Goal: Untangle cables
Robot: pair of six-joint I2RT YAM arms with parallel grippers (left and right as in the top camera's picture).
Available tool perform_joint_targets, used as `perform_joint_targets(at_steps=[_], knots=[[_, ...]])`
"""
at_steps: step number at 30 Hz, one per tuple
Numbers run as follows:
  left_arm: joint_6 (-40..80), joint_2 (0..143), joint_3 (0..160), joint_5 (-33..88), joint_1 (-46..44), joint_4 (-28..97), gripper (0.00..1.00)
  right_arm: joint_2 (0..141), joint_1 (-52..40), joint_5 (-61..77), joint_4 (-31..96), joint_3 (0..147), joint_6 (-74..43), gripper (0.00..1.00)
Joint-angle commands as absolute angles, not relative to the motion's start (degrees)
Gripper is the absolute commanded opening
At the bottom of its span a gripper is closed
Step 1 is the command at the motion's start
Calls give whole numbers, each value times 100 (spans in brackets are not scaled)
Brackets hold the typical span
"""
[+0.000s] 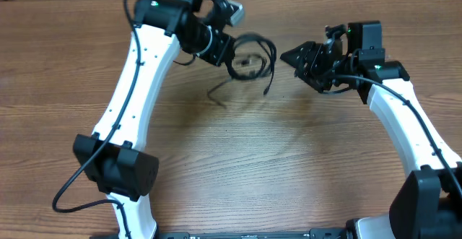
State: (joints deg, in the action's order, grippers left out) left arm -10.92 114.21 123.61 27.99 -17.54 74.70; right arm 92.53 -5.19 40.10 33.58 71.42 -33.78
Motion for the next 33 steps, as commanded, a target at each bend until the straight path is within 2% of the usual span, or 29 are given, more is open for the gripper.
perform_joint_targets(at_steps=[1, 5, 8, 13, 16, 20, 22, 23, 24, 28, 31, 33], knots=[[-331, 11124, 12569, 3037, -1623, 7236, 4, 8573, -722, 4209, 3376, 7459, -2716, 70], [1686, 11124, 12569, 3046, -1503, 6836, 4, 8379, -1074, 4163, 3330, 7461, -2720, 71], [3177, 11124, 12569, 2956, -1490, 6672, 4, 8508, -1533, 3642, 3319, 7459, -2910, 71], [4716, 11124, 12567, 2943, -1490, 6410, 4, 8836, -2359, 2679, 3065, 7459, -3277, 68], [5170, 11124, 12569, 2941, -1490, 6283, 4, 9070, -2652, 2552, 2923, 7459, -3277, 67], [5229, 11124, 12567, 2943, -1490, 6281, 4, 9251, -2816, 2349, 2781, 7459, -3301, 50], [5137, 11124, 12569, 2943, -1490, 6355, 4, 9288, -2853, 2292, 2705, 7461, -3301, 22], [4993, 11124, 12567, 2941, -1490, 6357, 4, 9282, -2853, 2296, 2707, 7467, -3319, 11], [4556, 11124, 12567, 2941, -1490, 6357, 4, 9212, -2812, 2296, 2716, 7474, -3474, 4], [2423, 11124, 12567, 2867, -1492, 6486, 4, 8750, -2589, 2445, 2635, 7476, -3605, 4], [1518, 11124, 12567, 2453, -1490, 6779, 4, 8256, -2333, 2751, 2408, 7478, -3693, 4], [1468, 11124, 12567, 2351, -1490, 6875, 4, 8062, -2233, 2799, 2307, 7476, -3846, 4]])
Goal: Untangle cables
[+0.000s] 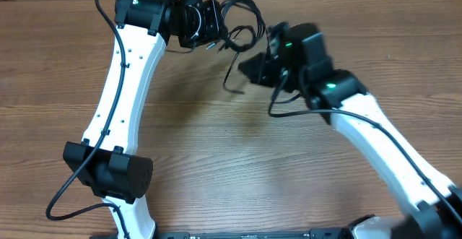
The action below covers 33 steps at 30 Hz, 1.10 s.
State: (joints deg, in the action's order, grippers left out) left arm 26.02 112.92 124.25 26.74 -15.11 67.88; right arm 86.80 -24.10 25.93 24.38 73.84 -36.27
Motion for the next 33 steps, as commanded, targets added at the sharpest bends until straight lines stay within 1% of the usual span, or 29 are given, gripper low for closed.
perform_joint_targets(at_steps=[1, 3, 4, 6, 8, 9, 10, 12, 13, 15, 17, 20, 29, 33], knots=[[1479, 11124, 12567, 2357, -1490, 6879, 4, 8001, -2202, 2823, 2268, 7476, -3863, 4], [1682, 11124, 12567, 2353, -1490, 6853, 4, 7961, -2200, 2814, 2281, 7476, -3859, 4], [1931, 11126, 12567, 2355, -1490, 6827, 4, 7981, -2202, 2816, 2349, 7472, -3859, 10], [2663, 11124, 12567, 2335, -1490, 6792, 4, 8082, -2255, 2814, 2600, 7465, -3798, 31], [3251, 11124, 12567, 2335, -1481, 6779, 4, 8215, -2322, 2805, 2858, 7463, -3627, 45], [3507, 11124, 12567, 2338, -1474, 6783, 4, 8283, -2353, 2801, 2961, 7463, -3553, 58], [3828, 11124, 12567, 2342, -1463, 6792, 4, 8388, -2379, 2716, 3107, 7463, -3551, 64], [4379, 11124, 12567, 2355, -1446, 6836, 4, 8556, -2388, 2641, 3210, 7463, -3315, 70], [4582, 11124, 12567, 2392, -1426, 6849, 4, 8606, -2388, 2641, 3210, 7463, -3190, 71], [4812, 11124, 12567, 2578, -1376, 6871, 4, 8683, -2381, 2650, 3181, 7463, -2746, 77], [4851, 11124, 12567, 2875, -1280, 6890, 4, 8680, -2383, 2668, 3188, 7463, -2263, 79], [4851, 11124, 12567, 3234, -1122, 6991, 4, 8680, -2388, 2873, 3183, 7463, -1935, 82], [4823, 11124, 12567, 4088, -821, 7190, 4, 8678, -2386, 3179, 3242, 7465, -1636, 82], [4517, 11124, 12567, 4130, -823, 7238, 5, 8670, -2259, 3164, 3251, 7465, -1597, 82]])
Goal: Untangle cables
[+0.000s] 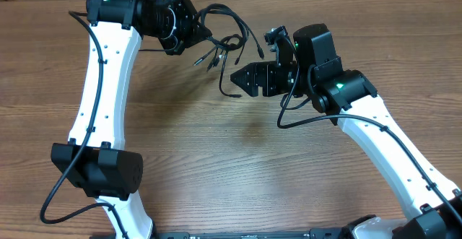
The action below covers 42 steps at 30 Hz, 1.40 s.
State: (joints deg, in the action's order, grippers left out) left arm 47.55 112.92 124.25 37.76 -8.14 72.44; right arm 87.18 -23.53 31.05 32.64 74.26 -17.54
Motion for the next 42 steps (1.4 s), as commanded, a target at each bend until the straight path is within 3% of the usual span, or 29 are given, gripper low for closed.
perform_joint_targets(at_steps=[1, 10, 21, 26, 28, 29, 30, 36, 42], knots=[[4519, 11124, 12567, 4091, -823, 7240, 4, 8670, -2233, 3164, 3249, 7465, -1597, 82], [5321, 11126, 12567, 3999, -821, 6921, 4, 8676, -2215, 3048, 2681, 7465, -1450, 82], [7815, 11126, 12567, 4550, -823, 6141, 4, 8794, -2405, 3002, 1975, 7465, -1472, 81], [8031, 11126, 12567, 5179, -893, 6145, 5, 9172, -2405, 2528, 1800, 7465, -1496, 45], [7909, 11126, 12567, 5135, -952, 6145, 5, 9214, -2401, 2401, 1811, 7465, -1553, 26], [7609, 11126, 12567, 4923, -978, 6145, 4, 9205, -2375, 2403, 1822, 7465, -1673, 9], [7389, 11126, 12567, 4766, -980, 6147, 4, 9181, -2355, 2403, 1822, 7467, -1798, 4], [4685, 11126, 12562, 2008, -985, 6447, 4, 8514, -1949, 3214, 1800, 7476, -3052, 4], [2115, 11126, 12551, 1774, -1070, 6434, 4, 8154, -1662, 3413, 1559, 7476, -4077, 4]])
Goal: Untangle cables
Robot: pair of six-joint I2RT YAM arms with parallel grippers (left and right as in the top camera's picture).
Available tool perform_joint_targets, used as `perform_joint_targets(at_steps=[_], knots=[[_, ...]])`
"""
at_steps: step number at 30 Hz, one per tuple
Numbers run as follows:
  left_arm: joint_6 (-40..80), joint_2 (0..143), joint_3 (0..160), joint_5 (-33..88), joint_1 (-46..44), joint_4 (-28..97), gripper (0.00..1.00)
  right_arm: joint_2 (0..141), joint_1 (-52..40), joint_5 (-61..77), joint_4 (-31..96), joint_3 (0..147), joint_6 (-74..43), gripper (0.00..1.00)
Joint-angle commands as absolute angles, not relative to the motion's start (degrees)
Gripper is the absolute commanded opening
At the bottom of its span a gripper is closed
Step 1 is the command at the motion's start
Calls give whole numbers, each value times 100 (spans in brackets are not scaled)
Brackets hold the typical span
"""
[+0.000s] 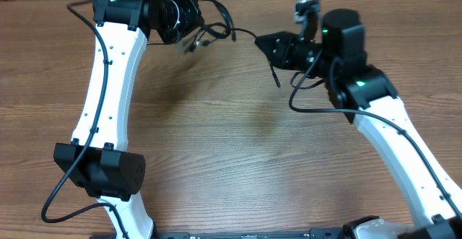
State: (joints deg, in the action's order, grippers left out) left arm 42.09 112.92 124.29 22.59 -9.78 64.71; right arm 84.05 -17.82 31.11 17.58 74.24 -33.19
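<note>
A bundle of black cables point(215, 21) hangs above the table at the far left, with my left gripper point(192, 24) shut on it. Several plug ends point(195, 45) stick out below the bundle. One thin strand point(244, 33) runs tight from the bundle to my right gripper point(261, 41), which is shut on it. The strand's free end point(275, 71) dangles below the right fingers. Only the overhead view is given, so the fingertips themselves are hard to make out.
The wooden table point(231, 152) lies under both arms. The left arm's base point(101, 170) stands at the front left. The right arm point(390, 131) slants in from the front right. A pale wall edge runs along the back.
My right gripper has moved up and to the right, away from the bundle, and a strand now stretches between the two grippers. The left gripper still holds the bundle at the far left.
At first my left gripper held the tangled bundle near the back middle, with the right gripper apart on the right. Then the left stood further left and the right was at the bundle's lower loops. Now one strand is drawn out to the right.
</note>
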Motion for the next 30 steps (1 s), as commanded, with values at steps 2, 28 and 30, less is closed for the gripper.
perform_joint_targets(at_steps=[2, 28, 30], knots=[[1562, 11126, 12551, 2187, -1094, 6420, 4, 8160, -1636, 3505, 1293, 7476, -4390, 4], [631, 11126, 12549, 6910, -1251, 6576, 4, 9209, -2021, 2840, 696, 7470, -4733, 4], [683, 11126, 12549, 7140, -1251, 6606, 4, 9240, -2018, 2766, 440, 7470, -4873, 4]])
